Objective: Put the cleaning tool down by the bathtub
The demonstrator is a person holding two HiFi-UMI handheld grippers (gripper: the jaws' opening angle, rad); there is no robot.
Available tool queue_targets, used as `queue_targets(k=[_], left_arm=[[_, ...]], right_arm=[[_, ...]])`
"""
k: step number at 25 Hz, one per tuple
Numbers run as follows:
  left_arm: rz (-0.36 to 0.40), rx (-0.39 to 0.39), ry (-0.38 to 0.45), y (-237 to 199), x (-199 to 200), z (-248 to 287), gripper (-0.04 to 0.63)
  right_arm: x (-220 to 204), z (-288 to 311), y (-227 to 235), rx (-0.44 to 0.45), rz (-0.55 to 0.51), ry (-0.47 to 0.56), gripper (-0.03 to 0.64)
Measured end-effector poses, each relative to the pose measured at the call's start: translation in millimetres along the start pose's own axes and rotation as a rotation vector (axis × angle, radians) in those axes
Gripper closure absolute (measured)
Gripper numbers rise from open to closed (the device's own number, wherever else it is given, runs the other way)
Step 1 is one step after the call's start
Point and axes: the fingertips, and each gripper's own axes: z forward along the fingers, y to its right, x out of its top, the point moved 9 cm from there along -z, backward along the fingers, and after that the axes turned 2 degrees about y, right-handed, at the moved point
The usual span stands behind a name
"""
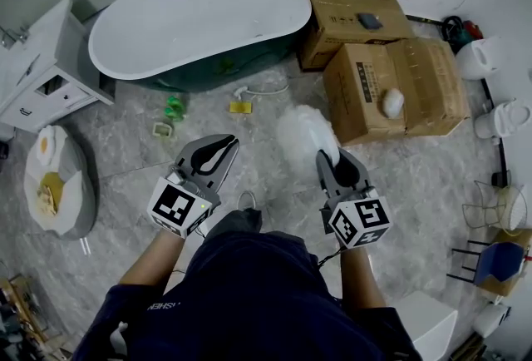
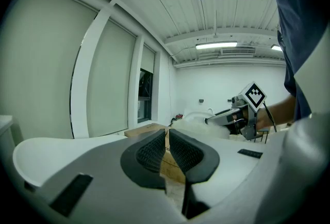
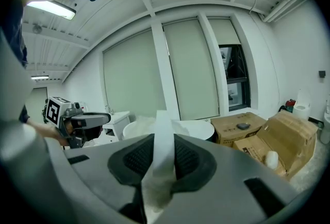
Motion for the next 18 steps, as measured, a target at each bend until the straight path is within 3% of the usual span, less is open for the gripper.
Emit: queue_targets(k=[18], left_arm=[[0.019, -0.018, 0.02, -63.8, 10.6, 36.3, 0.549]], right_arm=[[27.3, 60.9, 19.0, -0.035, -0.008, 0.015, 0.522]])
